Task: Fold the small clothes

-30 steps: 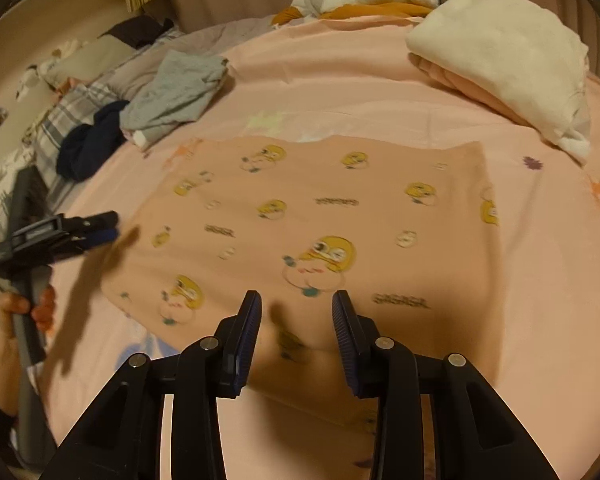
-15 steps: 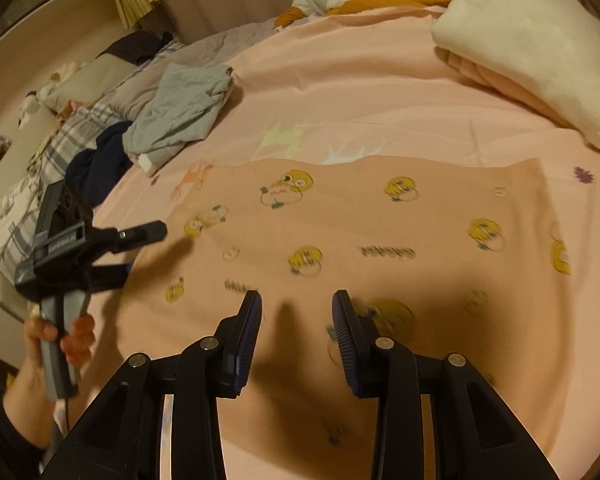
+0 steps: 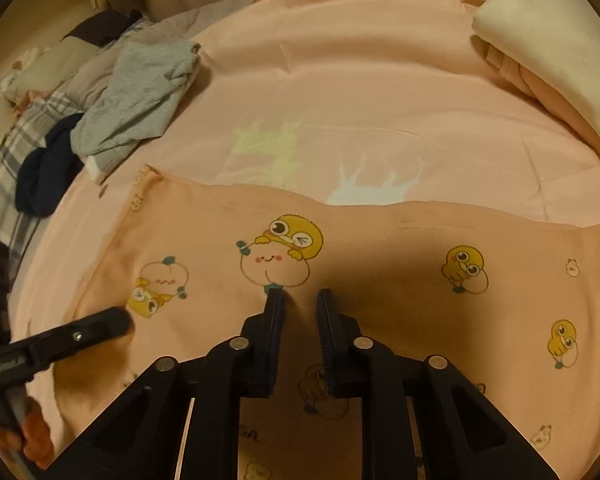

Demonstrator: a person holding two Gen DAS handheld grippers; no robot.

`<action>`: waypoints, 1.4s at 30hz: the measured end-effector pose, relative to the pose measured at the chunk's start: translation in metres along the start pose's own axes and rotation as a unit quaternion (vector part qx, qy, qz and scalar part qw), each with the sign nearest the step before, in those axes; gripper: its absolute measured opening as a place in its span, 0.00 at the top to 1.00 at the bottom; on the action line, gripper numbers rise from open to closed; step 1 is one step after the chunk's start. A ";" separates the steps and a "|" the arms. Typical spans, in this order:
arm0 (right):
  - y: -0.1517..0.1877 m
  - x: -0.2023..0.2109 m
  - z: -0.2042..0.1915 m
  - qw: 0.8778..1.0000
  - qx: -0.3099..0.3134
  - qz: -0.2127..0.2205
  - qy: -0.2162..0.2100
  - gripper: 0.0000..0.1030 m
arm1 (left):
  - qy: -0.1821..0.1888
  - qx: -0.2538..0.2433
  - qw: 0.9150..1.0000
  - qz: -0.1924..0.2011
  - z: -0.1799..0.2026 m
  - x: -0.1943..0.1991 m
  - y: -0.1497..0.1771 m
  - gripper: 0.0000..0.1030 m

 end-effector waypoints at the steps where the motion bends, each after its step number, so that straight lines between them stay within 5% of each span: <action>1: 0.000 0.002 0.001 1.000 -0.001 -0.001 -0.001 0.82 | -0.001 -0.005 1.000 0.002 0.003 0.001 -0.001 0.87; 10: 0.038 0.044 -0.017 0.999 0.030 0.000 -0.034 0.83 | -0.023 -0.045 0.999 0.016 0.022 0.011 -0.007 0.87; 29: 0.086 0.049 -0.026 0.997 0.048 -0.024 -0.054 0.83 | -0.057 -0.108 0.992 0.027 0.062 0.022 -0.003 0.87; 37: 0.080 0.061 -0.023 0.996 0.026 -0.014 -0.089 0.82 | -0.070 -0.139 0.987 0.029 0.084 0.022 -0.001 0.87; 42: 0.066 0.072 0.002 0.991 -0.048 0.012 -0.126 0.82 | -0.072 -0.155 0.985 0.025 0.098 0.019 0.003 0.87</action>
Point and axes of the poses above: each gripper's, at about its wrist camera, not at the fingertips, and x roughly against the way its jaws point, z to its right, y to its underside, the point moved 9 cm from there along -x, roughly the way its jaws point, and after that the axes turned 2 degrees about -x, right-handed, at the moved point
